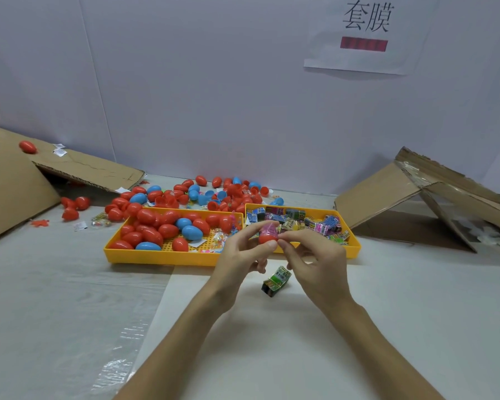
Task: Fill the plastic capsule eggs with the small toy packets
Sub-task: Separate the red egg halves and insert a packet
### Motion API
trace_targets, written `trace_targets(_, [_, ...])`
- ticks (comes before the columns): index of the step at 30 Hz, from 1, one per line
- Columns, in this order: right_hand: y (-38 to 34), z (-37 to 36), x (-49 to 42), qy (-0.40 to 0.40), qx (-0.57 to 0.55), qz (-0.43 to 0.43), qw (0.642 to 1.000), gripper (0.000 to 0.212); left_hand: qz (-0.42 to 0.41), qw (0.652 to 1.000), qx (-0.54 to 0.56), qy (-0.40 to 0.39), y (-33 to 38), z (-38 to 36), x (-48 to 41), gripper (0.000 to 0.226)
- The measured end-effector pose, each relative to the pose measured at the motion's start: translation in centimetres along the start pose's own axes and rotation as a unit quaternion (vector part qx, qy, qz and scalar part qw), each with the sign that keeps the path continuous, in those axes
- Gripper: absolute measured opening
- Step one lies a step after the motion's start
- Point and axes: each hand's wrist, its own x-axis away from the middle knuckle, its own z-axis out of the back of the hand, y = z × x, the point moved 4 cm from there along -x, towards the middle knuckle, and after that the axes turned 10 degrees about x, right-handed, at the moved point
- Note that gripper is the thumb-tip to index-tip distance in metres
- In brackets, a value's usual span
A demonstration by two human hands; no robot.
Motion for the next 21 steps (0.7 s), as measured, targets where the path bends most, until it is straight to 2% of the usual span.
trace_targets(6, [-0.36,0.0,0.14,-0.02,0.031,0.031,0.999,0.006,-0.018,1.0,-0.021,-0.007,0.37,-0.25,0.15,0.041])
trace_targets(13, [-0.25,-0.04,0.18,-0.044,0.055,0.024,0.997,0.008,-0.012,0.998,-0.034,-0.043,0.4,-0.71,0.18,0.034])
trace_targets(21, [-0.51,-0.15,0.07,-0.058,0.06,0.029,0.996,0.005,-0.03,0.997,-0.054,-0.042,0.59,-0.61,0.27,0.034])
